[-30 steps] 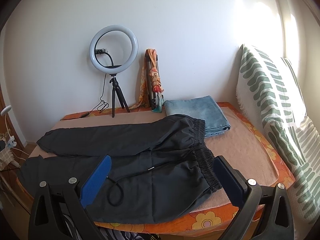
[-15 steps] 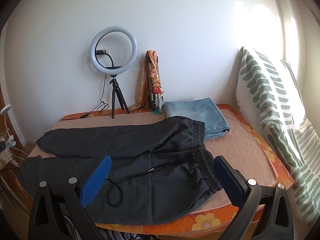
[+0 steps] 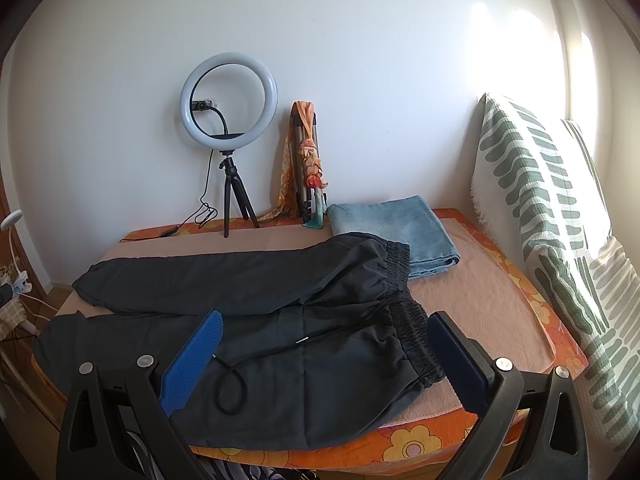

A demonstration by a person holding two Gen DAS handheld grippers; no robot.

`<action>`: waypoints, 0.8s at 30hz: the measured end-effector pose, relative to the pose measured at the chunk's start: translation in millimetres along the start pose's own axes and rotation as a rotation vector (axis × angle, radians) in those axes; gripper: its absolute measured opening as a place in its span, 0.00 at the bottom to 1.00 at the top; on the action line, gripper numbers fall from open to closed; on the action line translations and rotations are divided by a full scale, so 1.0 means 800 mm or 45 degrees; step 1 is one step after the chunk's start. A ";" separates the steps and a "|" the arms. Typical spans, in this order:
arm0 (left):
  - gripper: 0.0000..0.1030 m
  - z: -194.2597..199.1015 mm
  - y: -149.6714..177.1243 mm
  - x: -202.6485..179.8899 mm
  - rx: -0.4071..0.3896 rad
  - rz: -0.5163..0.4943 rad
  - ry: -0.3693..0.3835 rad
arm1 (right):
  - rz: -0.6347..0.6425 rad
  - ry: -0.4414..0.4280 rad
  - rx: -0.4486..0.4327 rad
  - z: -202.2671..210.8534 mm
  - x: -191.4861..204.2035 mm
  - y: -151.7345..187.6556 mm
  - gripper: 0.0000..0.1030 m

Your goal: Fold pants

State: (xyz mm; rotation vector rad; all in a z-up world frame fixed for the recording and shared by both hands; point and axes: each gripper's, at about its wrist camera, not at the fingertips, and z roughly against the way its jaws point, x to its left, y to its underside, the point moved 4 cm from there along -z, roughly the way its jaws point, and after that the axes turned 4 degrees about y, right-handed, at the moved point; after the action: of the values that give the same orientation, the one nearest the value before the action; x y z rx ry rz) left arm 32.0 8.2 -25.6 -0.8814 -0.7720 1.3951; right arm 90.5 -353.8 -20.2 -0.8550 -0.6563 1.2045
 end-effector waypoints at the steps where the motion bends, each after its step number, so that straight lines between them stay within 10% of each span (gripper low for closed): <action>1: 0.98 0.000 0.000 0.000 -0.001 -0.001 0.001 | 0.000 0.001 -0.001 0.000 0.000 0.000 1.00; 24: 0.98 -0.001 0.002 0.004 0.001 -0.001 -0.003 | 0.010 0.002 -0.007 0.001 0.003 -0.004 1.00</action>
State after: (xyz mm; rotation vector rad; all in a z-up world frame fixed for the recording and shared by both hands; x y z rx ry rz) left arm 31.9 11.0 -27.3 -0.8788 -0.7730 1.3958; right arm 92.2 -351.4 -17.3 -0.8633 -0.6558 1.2095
